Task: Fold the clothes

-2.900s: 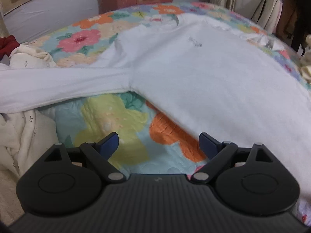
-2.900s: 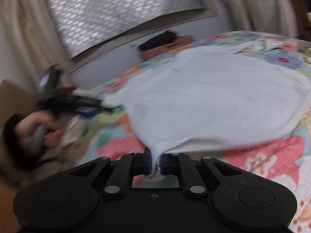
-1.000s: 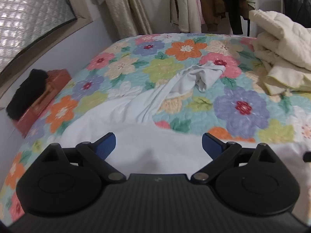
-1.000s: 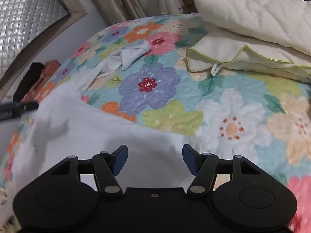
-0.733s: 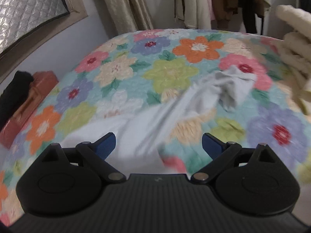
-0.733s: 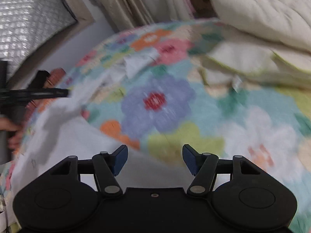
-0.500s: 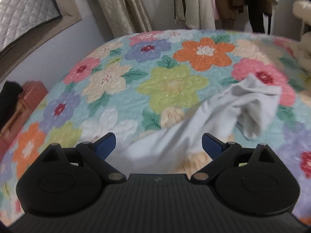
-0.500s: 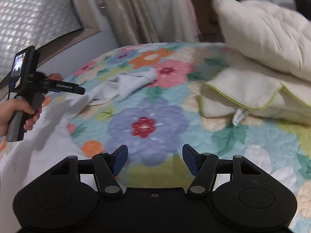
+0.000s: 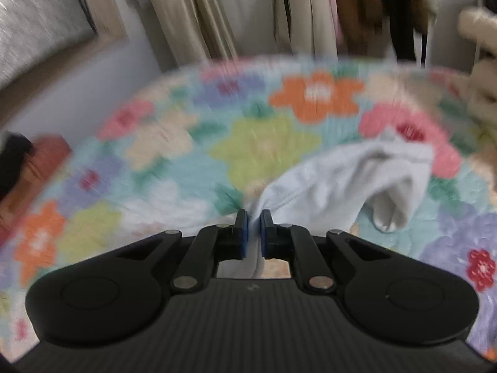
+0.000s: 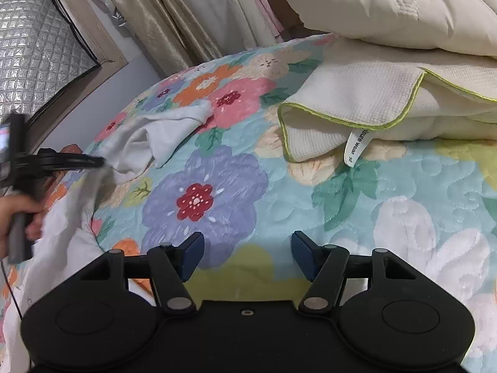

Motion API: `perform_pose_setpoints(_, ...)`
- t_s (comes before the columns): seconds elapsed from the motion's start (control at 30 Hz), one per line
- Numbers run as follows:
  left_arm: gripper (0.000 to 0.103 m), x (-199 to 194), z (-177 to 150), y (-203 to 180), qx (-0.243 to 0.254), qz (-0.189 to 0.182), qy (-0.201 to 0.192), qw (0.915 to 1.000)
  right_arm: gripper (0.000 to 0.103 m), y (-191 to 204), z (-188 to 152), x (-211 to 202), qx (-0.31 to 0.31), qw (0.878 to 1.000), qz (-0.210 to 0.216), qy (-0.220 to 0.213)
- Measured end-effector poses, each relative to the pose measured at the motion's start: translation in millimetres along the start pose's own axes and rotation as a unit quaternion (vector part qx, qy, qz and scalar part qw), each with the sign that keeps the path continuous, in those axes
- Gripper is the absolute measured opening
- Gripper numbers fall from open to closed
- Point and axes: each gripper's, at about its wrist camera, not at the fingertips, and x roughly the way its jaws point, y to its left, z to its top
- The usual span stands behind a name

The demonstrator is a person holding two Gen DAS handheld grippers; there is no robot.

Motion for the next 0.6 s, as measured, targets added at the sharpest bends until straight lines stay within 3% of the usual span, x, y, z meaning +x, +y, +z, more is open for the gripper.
perform_pose_setpoints(0.07, 0.007, -34.0, -19.0, -4.2, 0.01, -0.029, -0.018, 0.9994, 0.068, 2.1, 0.1, -1.7, -0.004, 1.0, 0.001, -0.001)
perform_pose_setpoints(0.2, 0.007, -63.6, -67.5, -20.6, 0.039, -0.106, 0.037, 0.9929, 0.068, 1.7, 0.2, -0.6, 0.004, 1.0, 0.0, 0.001)
perform_pose_setpoints(0.3, 0.008, -58.6, -96.6, -35.7, 0.075, -0.108, 0.099, 0.9863, 0.068, 4.6, -0.9, -0.3, 0.005, 1.0, 0.002, 0.003)
perform_pose_setpoints(0.37, 0.011, -59.6, -93.6, -35.9, 0.059, -0.108, 0.111, 0.9862, 0.068, 8.1, -2.2, -1.8, 0.002, 1.0, 0.006, 0.003)
perform_pose_setpoints(0.43, 0.018, -69.2, -77.1, -35.7, 0.041, -0.137, 0.098, 0.9848, 0.068, 10.8, -2.9, -3.6, -0.001, 1.0, 0.009, 0.002)
perform_pose_setpoints(0.5, 0.045, -85.1, -57.7, -44.8, 0.058, -0.173, 0.066, 0.9809, 0.068, 10.4, -2.6, -3.0, -0.001, 1.0, 0.009, 0.003)
perform_pose_setpoints(0.6, 0.065, -97.8, -32.8, -69.9, 0.126, -0.158, 0.007, 0.9792, 0.068, 6.2, -3.4, 0.3, 0.009, 1.0, 0.007, 0.006)
